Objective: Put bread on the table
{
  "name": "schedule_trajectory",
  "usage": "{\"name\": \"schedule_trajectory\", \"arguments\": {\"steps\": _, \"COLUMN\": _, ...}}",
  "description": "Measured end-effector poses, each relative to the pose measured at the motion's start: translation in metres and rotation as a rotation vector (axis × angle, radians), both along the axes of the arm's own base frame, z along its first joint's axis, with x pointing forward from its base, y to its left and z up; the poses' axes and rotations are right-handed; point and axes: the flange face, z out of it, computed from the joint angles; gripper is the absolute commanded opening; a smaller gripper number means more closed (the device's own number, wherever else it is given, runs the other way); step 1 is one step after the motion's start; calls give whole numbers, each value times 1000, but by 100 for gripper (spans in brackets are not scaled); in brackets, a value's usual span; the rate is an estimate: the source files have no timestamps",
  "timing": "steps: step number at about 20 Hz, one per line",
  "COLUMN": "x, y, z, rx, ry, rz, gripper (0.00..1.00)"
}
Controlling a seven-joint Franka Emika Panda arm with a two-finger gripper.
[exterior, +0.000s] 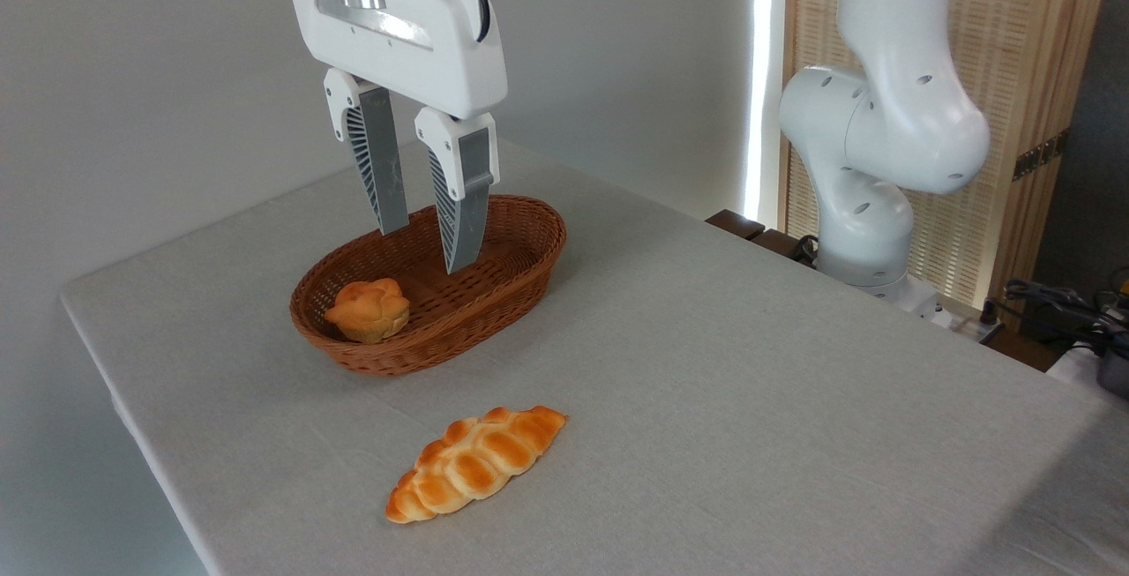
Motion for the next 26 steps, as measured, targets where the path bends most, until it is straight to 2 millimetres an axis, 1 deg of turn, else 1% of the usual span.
{"name": "schedule_trajectory", "arguments": {"steps": 5, "x": -1, "y": -3, "z": -7, "rx": 1, "ry": 16, "rz": -6, "gripper": 100}}
{"name": "schedule_trajectory", "arguments": {"steps": 17, "x": -4, "y": -2, "z": -6, "rx": 1, "ry": 13, "rz": -6, "gripper": 100}}
{"name": "schedule_trajectory", "arguments": {"steps": 26, "x": -6, "y": 3, "z": -7, "rx": 5, "ry": 31, "rz": -50, "gripper": 100}}
